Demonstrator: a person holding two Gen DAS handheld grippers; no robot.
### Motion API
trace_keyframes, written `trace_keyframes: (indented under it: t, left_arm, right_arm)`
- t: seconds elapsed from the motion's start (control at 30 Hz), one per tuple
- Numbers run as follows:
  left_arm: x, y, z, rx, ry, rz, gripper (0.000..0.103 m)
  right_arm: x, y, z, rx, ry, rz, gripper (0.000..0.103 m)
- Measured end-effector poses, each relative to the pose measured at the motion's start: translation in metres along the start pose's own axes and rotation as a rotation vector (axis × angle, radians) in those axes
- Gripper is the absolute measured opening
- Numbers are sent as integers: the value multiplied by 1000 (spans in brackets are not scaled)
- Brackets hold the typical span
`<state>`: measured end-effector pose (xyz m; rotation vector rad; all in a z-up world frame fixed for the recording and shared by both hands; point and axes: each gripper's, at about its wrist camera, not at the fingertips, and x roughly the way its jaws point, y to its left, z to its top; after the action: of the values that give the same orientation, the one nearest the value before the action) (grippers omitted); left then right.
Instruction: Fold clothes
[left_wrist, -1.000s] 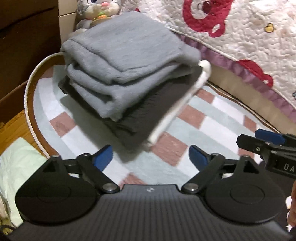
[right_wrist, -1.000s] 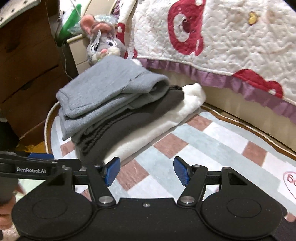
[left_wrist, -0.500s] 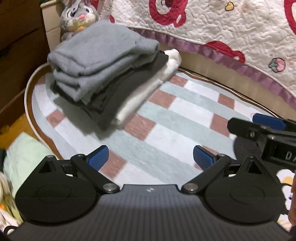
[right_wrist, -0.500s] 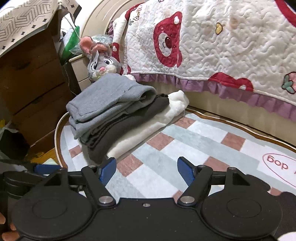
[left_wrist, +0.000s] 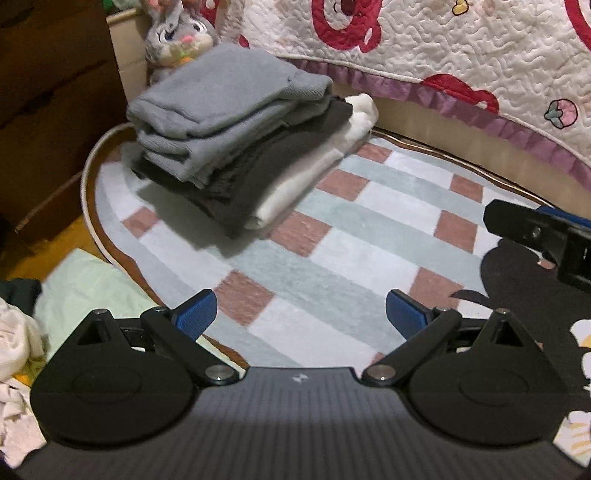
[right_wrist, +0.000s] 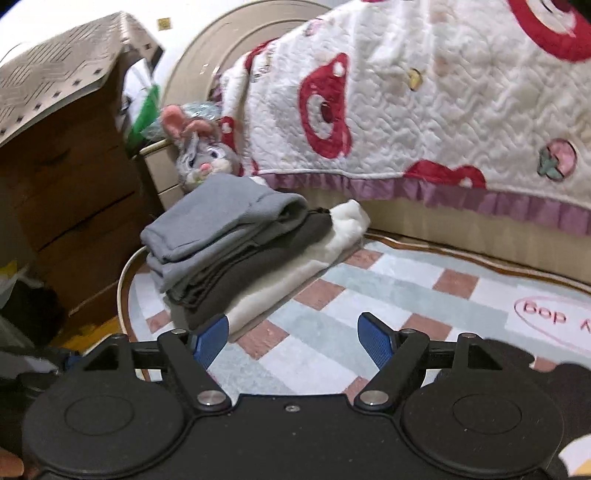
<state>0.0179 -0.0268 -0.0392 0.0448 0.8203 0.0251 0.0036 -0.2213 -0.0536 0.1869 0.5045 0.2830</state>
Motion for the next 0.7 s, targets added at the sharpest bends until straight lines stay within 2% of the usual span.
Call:
trace_keyframes:
  t: [0.1,0.23,0.7]
  left_arm:
    - [-2,-2,-2,11,-3,3,99]
    - [-4,-8,-2,29,4,-13,99]
    - [-11,-16,-1,43,-15,-24,99]
  right_arm:
    - [-4,5,1,-67,15,-12,81]
    - [-8,3,3,-91,20,-15,81]
    - [-11,-2,-1,-72,4,-14,81]
